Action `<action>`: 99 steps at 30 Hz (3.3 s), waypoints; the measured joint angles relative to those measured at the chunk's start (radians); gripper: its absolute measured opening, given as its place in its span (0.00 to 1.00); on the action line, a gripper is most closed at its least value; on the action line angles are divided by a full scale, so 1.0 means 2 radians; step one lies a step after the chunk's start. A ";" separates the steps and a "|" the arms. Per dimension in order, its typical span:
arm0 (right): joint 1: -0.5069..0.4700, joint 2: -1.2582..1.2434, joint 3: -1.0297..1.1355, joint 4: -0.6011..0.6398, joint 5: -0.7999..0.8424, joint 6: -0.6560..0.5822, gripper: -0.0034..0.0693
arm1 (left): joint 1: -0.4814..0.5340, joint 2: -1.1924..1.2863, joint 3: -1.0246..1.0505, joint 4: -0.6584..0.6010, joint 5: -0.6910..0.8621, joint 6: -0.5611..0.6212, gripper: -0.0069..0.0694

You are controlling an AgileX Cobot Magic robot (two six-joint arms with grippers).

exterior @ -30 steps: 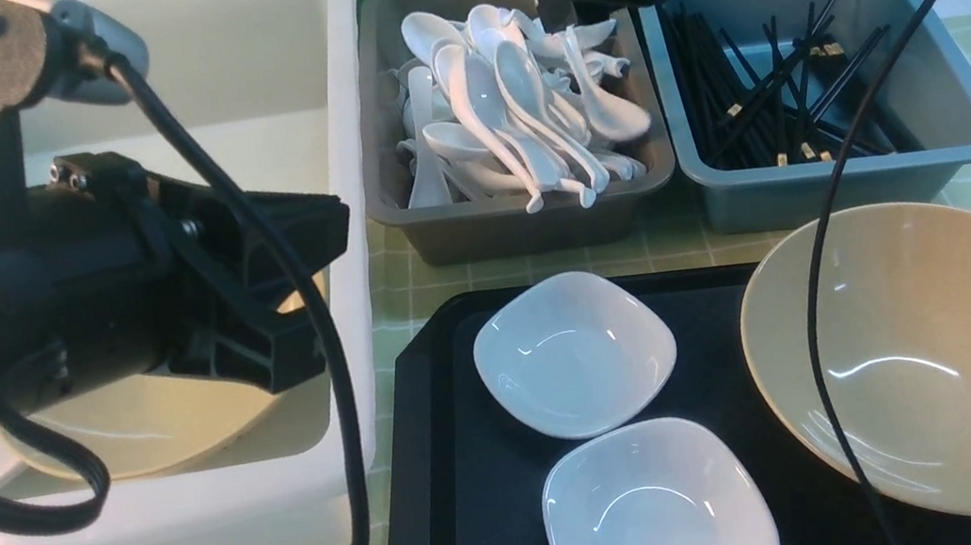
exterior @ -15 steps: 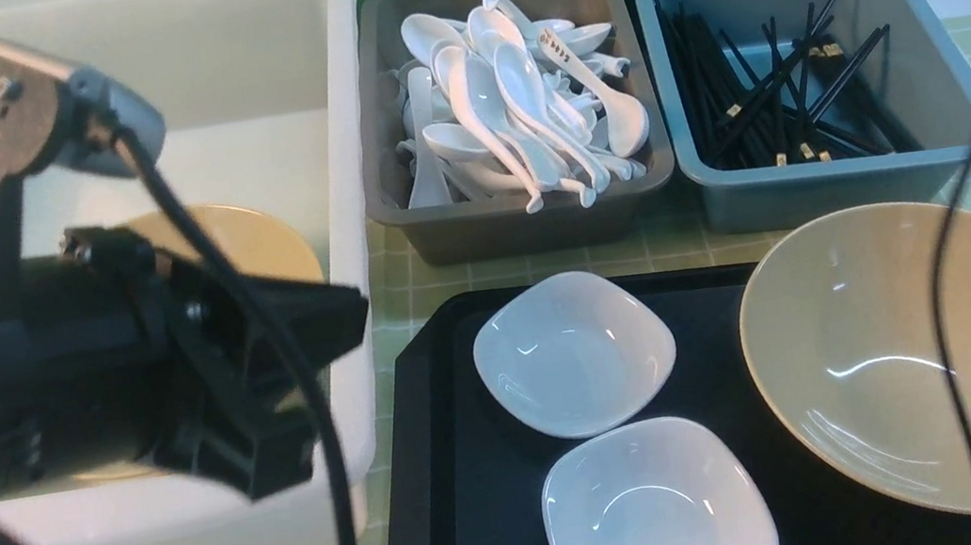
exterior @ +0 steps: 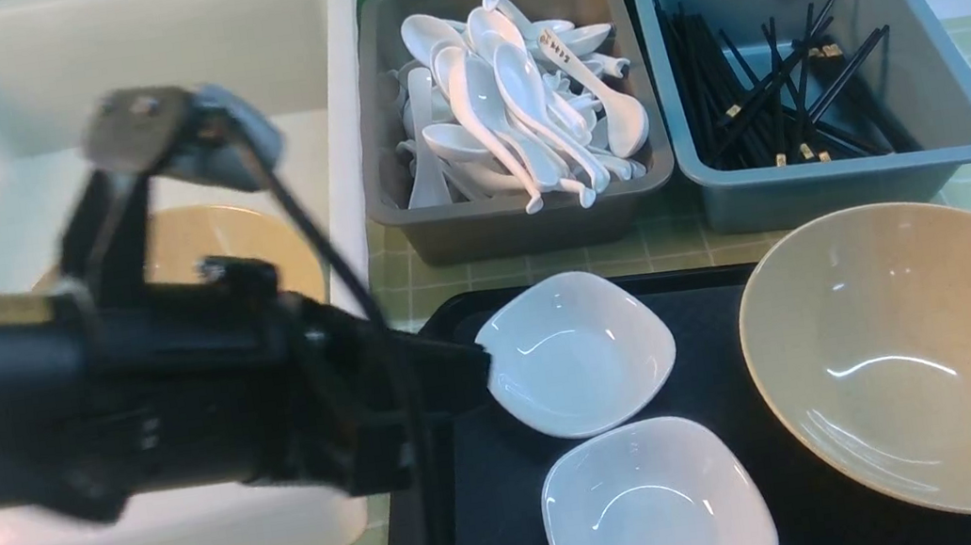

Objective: On green table put chopsticks spoon bowls plates into blue grey white boxes.
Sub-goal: 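Grasp the large bowl on the tray by its rim, then place the tan bowl onto the bowl stack in the left bin with the left gripper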

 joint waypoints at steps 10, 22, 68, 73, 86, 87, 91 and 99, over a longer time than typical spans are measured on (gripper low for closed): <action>0.000 -0.202 0.261 -0.004 -0.020 -0.002 0.69 | -0.044 0.174 -0.120 0.017 0.009 -0.010 0.22; 0.000 -0.337 0.322 -0.003 -0.049 0.023 0.69 | -0.107 0.463 -0.378 0.117 0.045 -0.148 0.69; 0.035 -0.151 0.177 0.211 -0.061 -0.266 0.13 | 0.148 0.303 -0.509 0.111 0.232 -0.140 0.11; 0.157 -0.080 0.147 0.164 -0.129 -0.250 0.08 | 0.292 0.194 -0.336 0.109 0.233 -0.126 0.11; 0.329 0.094 -0.014 -0.047 -0.174 -0.076 0.08 | 0.527 0.126 -0.127 0.076 0.141 -0.108 0.11; 0.330 0.096 -0.015 -0.047 -0.173 -0.075 0.08 | 0.527 0.126 -0.127 0.077 0.138 -0.108 0.11; 0.332 0.110 -0.019 -0.051 -0.158 -0.066 0.09 | 0.512 0.154 -0.092 0.081 0.083 -0.108 0.11; 0.332 0.111 -0.019 -0.052 -0.134 -0.049 0.10 | 0.474 0.194 -0.083 0.085 0.051 -0.114 0.11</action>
